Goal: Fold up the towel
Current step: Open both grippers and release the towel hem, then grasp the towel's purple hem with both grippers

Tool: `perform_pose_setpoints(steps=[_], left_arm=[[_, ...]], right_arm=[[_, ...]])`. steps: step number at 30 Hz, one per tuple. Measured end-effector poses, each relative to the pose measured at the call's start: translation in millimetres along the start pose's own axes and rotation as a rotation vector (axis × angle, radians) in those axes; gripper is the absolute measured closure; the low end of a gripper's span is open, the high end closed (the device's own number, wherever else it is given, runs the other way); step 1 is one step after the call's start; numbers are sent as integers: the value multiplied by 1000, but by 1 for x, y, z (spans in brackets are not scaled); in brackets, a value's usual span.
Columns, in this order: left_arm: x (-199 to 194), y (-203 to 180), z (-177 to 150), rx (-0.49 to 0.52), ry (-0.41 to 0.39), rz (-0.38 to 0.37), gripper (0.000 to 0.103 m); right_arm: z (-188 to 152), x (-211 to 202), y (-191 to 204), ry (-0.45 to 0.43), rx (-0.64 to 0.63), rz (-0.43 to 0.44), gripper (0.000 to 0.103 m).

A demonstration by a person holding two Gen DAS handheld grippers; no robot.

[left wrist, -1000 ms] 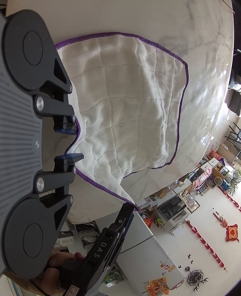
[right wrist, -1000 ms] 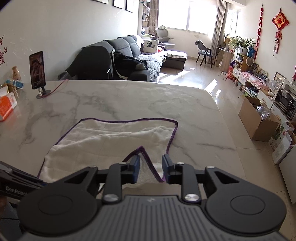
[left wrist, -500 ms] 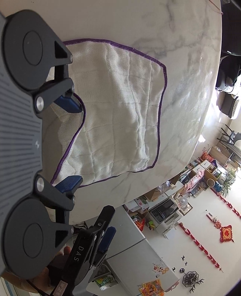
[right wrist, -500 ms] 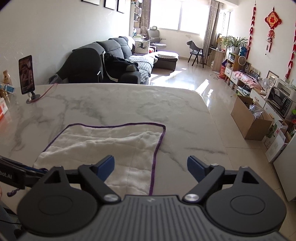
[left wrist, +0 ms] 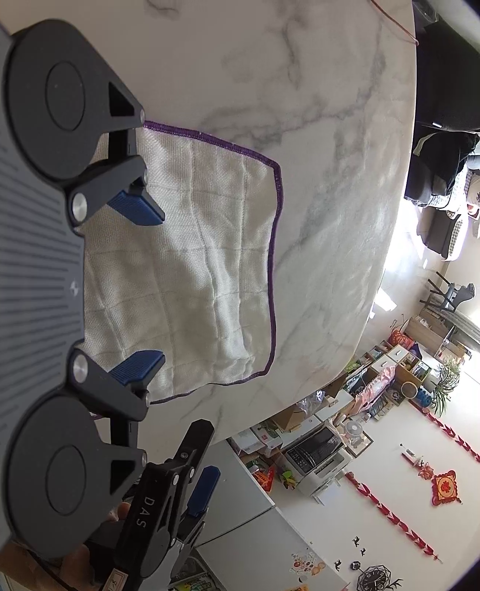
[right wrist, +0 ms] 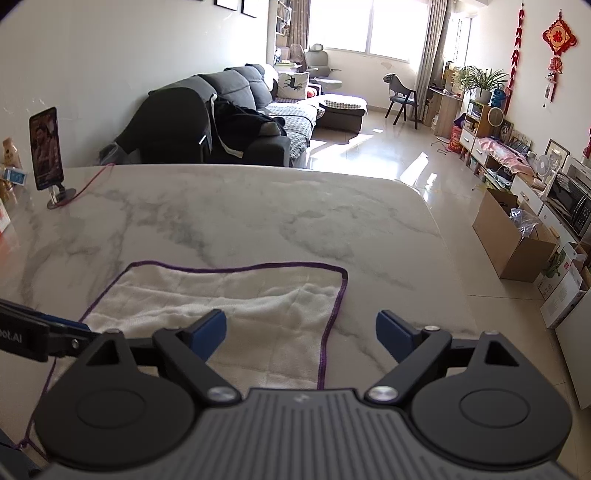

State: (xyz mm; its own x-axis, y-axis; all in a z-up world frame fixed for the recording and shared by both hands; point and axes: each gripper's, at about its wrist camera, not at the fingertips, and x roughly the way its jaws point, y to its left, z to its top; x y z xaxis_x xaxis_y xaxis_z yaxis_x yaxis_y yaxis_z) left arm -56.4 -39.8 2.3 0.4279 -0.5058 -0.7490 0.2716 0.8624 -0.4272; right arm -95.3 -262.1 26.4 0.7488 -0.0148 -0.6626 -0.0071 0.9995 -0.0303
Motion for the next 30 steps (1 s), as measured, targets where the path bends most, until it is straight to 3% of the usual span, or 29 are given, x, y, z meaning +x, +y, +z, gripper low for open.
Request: perform_pose_setpoints(steps=[8, 13, 21, 30], left_arm=[[15, 33, 28, -24, -18, 118, 28], [28, 47, 44, 6, -43, 142, 28], [44, 59, 54, 120, -45, 144, 34], [50, 63, 58, 267, -31, 53, 45]], right_arm=[[17, 32, -10, 32, 14, 3, 13], [24, 54, -14, 55, 21, 5, 13], [33, 83, -23, 84, 32, 9, 15], [37, 108, -31, 118, 42, 12, 23]])
